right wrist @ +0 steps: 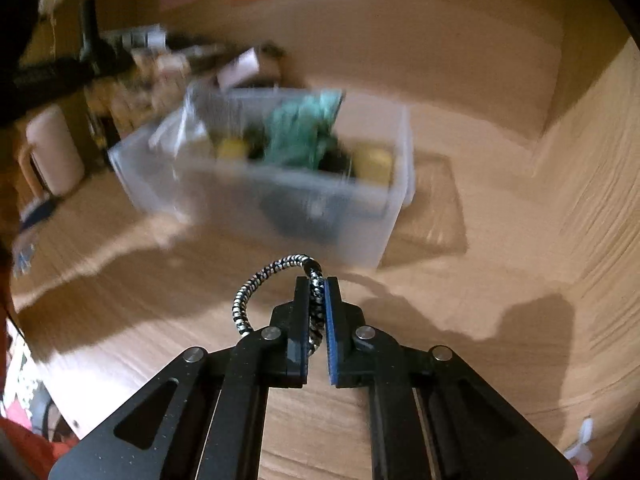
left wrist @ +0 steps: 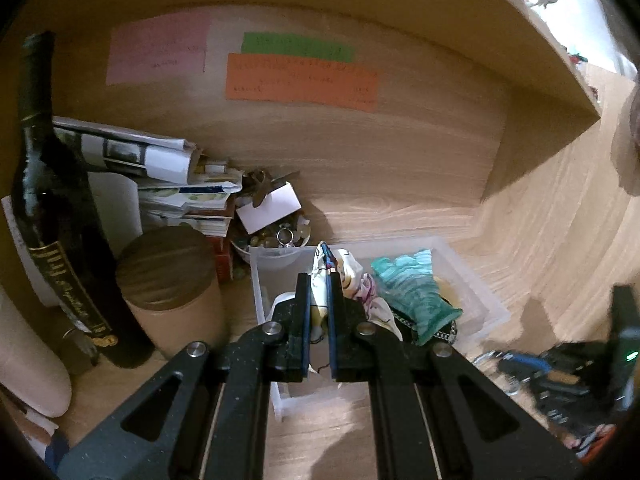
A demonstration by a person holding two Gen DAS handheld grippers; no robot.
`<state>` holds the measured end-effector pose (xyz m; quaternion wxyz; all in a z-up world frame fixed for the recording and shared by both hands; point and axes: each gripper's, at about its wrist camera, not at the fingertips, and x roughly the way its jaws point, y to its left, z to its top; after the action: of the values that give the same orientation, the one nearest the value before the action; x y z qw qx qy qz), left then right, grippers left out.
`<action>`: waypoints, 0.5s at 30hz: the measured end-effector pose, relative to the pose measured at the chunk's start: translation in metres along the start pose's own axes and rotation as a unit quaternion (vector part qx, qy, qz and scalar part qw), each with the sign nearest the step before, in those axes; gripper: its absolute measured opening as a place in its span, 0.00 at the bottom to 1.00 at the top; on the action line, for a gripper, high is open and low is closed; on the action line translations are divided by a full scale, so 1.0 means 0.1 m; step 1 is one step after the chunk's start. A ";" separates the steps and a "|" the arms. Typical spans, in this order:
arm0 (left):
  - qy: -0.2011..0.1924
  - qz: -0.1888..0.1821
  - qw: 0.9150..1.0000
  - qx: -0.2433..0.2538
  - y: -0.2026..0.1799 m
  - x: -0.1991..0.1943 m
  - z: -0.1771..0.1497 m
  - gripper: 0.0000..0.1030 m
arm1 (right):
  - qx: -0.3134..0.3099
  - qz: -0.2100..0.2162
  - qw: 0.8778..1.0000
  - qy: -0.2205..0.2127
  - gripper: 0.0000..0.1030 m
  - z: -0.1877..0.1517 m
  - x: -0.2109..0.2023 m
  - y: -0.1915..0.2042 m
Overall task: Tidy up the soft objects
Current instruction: 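Drop the scrunchie into the bin with the left tool while the right tool drops the bracelet in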
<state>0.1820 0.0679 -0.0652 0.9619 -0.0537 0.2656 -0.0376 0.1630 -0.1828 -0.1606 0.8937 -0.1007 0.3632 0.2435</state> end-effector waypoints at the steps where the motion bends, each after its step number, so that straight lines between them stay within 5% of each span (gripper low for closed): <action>1: 0.002 0.001 1.000 0.000 -0.01 0.03 0.00 0.06 | 0.001 0.002 1.000 -0.010 0.06 0.04 -0.05 -0.02; 8: 0.035 -0.002 0.999 0.016 -0.12 0.32 -0.10 0.06 | 0.002 0.003 0.997 -0.078 0.06 0.41 -0.28 -0.09; 15: 0.059 0.001 0.997 0.040 -0.26 0.49 -0.21 0.06 | 0.008 -0.027 0.996 -0.090 0.06 0.68 -0.10 -0.18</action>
<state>0.2116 0.0357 -0.1050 0.9460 -0.0124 0.3201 -0.0500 0.2065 -0.1777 -0.1050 0.9297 -0.0813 0.2805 0.2246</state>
